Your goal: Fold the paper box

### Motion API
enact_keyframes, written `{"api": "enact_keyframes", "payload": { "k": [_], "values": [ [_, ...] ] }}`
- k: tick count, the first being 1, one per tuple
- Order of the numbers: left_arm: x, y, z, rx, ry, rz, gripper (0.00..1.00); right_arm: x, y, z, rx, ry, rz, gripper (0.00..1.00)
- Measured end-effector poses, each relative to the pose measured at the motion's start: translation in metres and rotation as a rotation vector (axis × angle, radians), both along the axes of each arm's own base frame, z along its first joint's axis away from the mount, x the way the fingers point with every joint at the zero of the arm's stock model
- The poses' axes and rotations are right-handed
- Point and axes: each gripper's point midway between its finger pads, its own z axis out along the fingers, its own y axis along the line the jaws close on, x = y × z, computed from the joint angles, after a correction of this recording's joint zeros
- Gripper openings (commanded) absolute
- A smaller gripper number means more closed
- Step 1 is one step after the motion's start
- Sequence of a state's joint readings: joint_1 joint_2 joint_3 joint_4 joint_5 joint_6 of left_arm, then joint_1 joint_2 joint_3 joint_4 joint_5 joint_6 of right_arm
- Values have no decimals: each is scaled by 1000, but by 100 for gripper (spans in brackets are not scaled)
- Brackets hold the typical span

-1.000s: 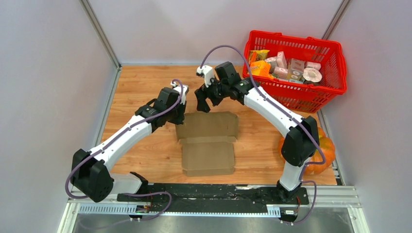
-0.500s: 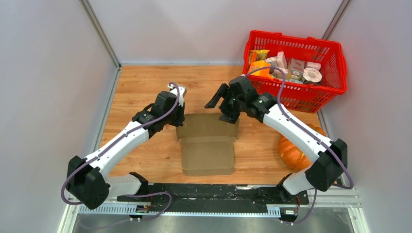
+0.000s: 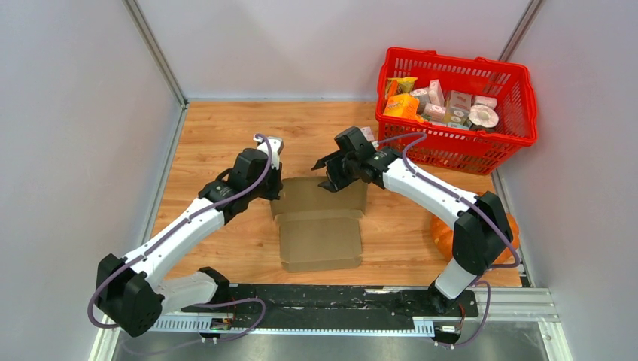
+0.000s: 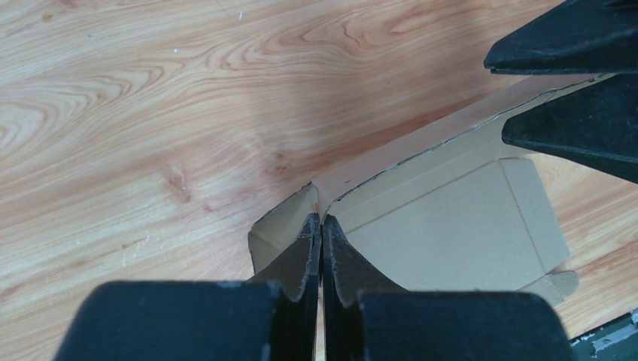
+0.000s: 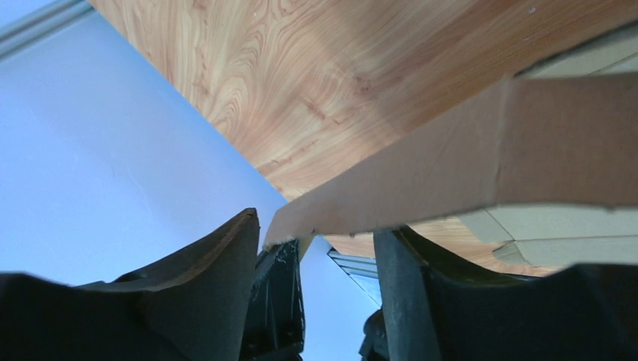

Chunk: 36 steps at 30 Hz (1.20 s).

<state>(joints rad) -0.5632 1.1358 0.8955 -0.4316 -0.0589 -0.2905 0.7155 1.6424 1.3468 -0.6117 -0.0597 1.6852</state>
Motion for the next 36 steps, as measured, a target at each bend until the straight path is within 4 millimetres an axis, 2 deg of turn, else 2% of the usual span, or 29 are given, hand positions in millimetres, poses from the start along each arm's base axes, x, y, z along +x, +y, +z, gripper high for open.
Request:
{"api": "enact_keyframes", "payload": {
  "k": [2, 4, 7, 15, 18, 19, 21, 22, 24, 25, 27, 30, 36],
  "values": [
    [-1, 1, 0, -2, -5, 3, 4, 2, 0, 1, 9, 5, -23, 48],
    [-1, 1, -1, -3, -5, 5, 4, 4, 1, 2, 19, 9, -38, 38],
    [0, 2, -1, -4, -8, 9, 4, 5, 2, 2, 27, 14, -50, 30],
    [2, 3, 0, -7, -18, 28, 4, 9, 8, -1, 47, 13, -61, 28],
    [2, 3, 0, -6, -20, 29, 4, 8, 9, -3, 50, 13, -61, 21],
    [2, 2, 1, -6, -21, 28, 5, 8, 9, -4, 52, 13, -62, 15],
    [1, 2, 1, -5, -22, 28, 9, 9, 11, -6, 63, 12, -67, 8],
    [1, 3, 0, -5, -22, 30, 17, 10, 12, -7, 72, 9, -69, 1],
    [-1, 4, -1, -6, -21, 30, 25, 11, 13, -11, 82, 4, -70, 0],
    [-2, 5, -2, -7, -22, 30, 34, 11, 13, -14, 86, 1, -72, 0],
    [-6, 6, 0, -17, -31, 30, 39, 10, 12, -19, 86, -2, -70, 0],
    [-12, 10, 13, -45, -68, 33, 45, 10, 12, -25, 93, -20, -60, 0],
    [-32, 30, 61, -137, -202, 87, 49, 9, 12, -21, 137, -102, -20, 0]
  ]
}}
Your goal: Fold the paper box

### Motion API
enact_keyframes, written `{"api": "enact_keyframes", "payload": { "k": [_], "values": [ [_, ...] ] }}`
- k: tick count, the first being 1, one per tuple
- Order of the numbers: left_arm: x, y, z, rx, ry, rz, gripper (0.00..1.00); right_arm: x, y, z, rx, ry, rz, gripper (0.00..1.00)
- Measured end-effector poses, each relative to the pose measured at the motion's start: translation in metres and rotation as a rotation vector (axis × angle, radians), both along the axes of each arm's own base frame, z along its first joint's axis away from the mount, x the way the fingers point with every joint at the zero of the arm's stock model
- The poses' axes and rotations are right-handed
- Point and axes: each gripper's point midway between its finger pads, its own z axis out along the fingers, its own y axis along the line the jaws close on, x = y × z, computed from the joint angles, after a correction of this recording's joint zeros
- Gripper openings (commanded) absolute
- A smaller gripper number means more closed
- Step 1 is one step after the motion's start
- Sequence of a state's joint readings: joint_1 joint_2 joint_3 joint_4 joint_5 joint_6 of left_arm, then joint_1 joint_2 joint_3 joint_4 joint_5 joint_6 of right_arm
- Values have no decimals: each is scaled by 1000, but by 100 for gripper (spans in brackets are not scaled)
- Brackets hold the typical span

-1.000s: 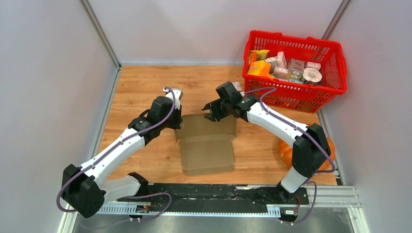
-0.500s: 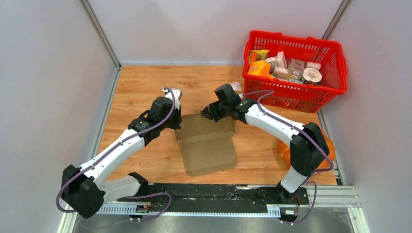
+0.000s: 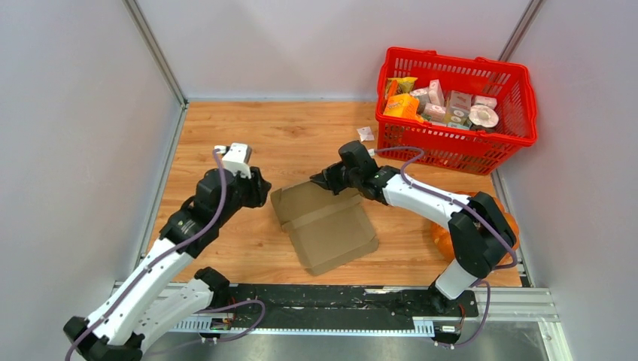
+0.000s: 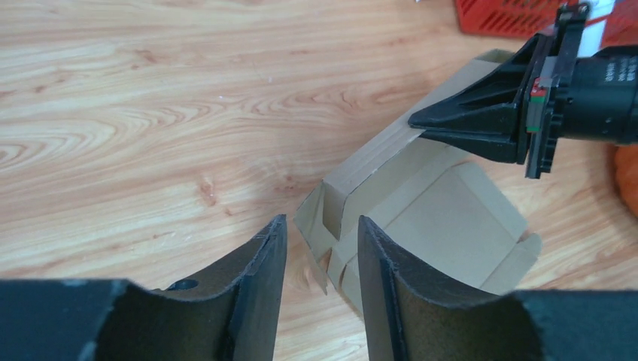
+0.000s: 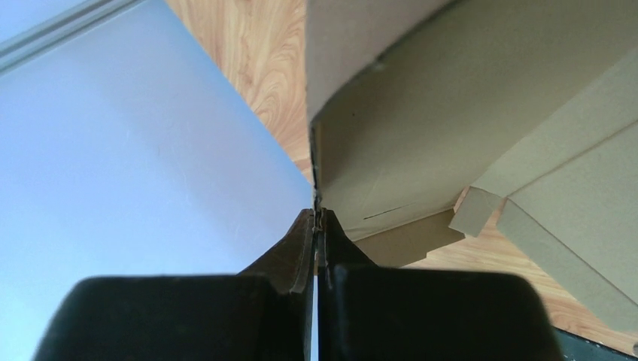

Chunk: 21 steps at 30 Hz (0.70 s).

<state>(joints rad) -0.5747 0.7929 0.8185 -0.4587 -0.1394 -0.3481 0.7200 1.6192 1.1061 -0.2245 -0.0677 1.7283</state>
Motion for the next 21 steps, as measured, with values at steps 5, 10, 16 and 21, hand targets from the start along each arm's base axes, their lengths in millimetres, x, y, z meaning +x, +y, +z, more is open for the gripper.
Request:
{"api": "enact_keyframes", "payload": {
  "k": [5, 10, 16, 21],
  "values": [
    [-15, 22, 6, -42, -40, 79, 51, 10, 6, 17, 59, -96, 37, 0],
    [-18, 28, -22, -42, 25, 129, 45, 23, 8, 39, 116, -228, 68, 0],
    [-21, 33, -52, -47, 95, 175, 45, 32, 2, 35, 127, -316, 108, 0],
    [-18, 32, -54, -67, 107, 197, 45, 45, 4, 14, 138, -315, 132, 0]
  ]
}}
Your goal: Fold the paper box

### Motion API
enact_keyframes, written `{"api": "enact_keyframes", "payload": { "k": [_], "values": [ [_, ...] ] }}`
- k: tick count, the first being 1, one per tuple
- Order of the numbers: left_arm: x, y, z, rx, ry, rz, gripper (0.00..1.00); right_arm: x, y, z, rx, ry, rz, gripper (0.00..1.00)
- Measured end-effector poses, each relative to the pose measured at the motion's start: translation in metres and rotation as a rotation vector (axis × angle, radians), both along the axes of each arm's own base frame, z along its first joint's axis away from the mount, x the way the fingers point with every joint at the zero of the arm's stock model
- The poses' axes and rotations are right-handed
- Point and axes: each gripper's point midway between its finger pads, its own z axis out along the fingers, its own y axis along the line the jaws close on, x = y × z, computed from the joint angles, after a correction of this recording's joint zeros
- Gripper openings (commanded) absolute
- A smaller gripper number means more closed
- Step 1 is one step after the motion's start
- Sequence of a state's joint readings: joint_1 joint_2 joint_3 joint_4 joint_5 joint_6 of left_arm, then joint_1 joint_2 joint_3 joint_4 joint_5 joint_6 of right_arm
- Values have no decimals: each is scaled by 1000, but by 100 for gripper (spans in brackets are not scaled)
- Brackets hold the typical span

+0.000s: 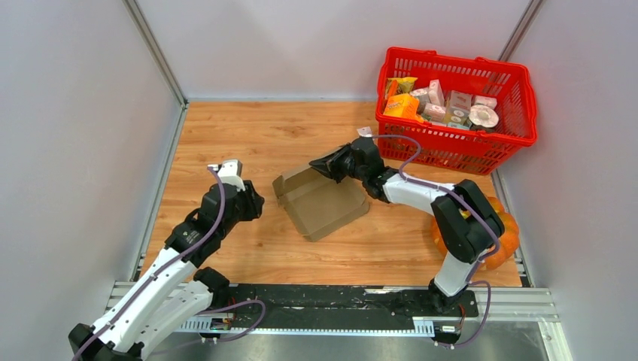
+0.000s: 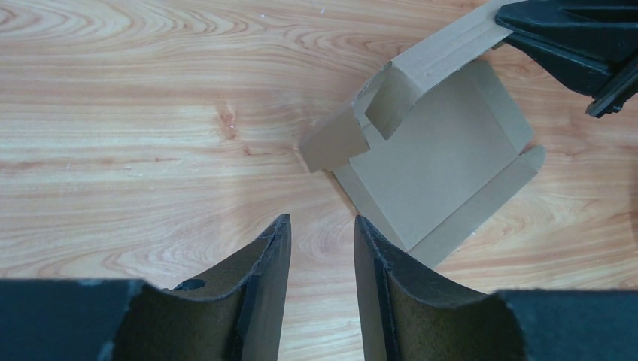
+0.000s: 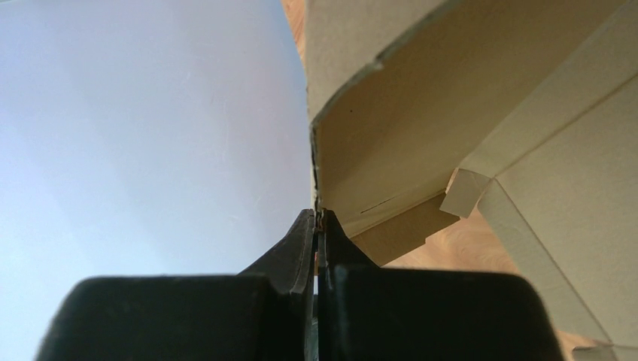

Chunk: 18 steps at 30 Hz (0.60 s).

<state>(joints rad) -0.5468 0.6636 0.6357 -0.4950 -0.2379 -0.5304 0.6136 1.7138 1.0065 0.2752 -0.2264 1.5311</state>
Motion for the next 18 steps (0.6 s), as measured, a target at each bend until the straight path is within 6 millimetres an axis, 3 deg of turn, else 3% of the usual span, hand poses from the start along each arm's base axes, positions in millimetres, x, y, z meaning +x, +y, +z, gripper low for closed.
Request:
{"api": "enact_keyframes", "payload": {
  "k": [4, 11, 18],
  "values": [
    [5, -4, -10, -1, 23, 0, 48, 6, -2, -13, 2, 15, 10, 0],
    [16, -15, -52, 38, 105, -22, 47, 11, -5, -12, 24, 9, 21, 0],
    [38, -11, -65, 130, 89, 3, 47, 20, 1, -16, 30, 47, 47, 0]
  ]
}}
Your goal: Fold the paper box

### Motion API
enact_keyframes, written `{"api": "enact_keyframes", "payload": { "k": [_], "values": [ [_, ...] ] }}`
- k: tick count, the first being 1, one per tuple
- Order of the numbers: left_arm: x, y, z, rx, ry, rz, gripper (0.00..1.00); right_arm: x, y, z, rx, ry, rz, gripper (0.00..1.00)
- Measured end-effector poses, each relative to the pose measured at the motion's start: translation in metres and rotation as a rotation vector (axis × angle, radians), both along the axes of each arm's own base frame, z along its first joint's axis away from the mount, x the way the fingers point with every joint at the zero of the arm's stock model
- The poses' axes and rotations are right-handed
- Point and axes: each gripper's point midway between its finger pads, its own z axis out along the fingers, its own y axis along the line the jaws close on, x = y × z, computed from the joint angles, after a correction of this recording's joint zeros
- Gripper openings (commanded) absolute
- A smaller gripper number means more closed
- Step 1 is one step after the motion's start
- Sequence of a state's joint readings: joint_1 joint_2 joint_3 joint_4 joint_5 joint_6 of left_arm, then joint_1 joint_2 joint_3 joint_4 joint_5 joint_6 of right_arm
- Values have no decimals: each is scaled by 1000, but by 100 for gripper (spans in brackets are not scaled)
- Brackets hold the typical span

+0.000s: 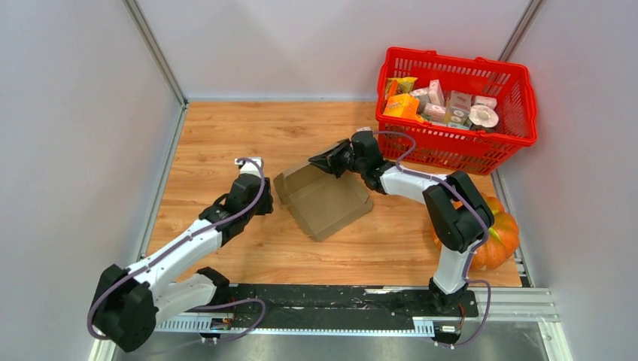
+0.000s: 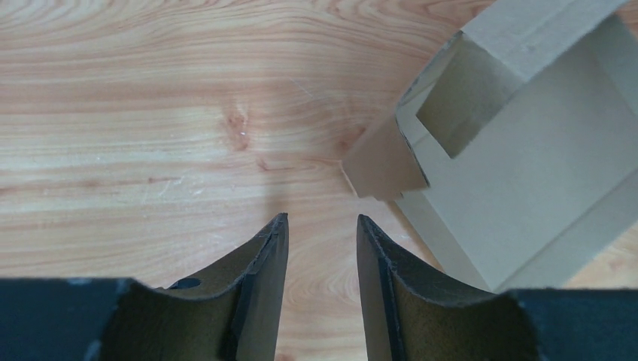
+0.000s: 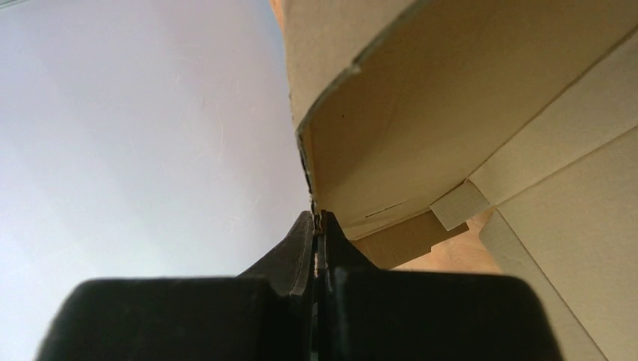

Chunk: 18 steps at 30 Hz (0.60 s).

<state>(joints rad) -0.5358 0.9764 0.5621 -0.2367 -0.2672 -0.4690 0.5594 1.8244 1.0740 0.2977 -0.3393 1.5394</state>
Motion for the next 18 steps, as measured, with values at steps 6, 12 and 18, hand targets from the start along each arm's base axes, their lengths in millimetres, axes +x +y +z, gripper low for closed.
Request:
{"api": "enact_keyframes", "payload": {
  "k": [6, 12, 18],
  "values": [
    [20, -3, -15, 88, 23, -9, 48, 2, 1, 0, -11, 31, 8, 0],
    [36, -34, -8, 30, -45, -145, 47, 4, 2, 0, -8, 50, 6, 0],
    [46, -62, 6, -52, -102, -245, 44, 4, 1, 0, 3, 65, -2, 0]
  ]
}}
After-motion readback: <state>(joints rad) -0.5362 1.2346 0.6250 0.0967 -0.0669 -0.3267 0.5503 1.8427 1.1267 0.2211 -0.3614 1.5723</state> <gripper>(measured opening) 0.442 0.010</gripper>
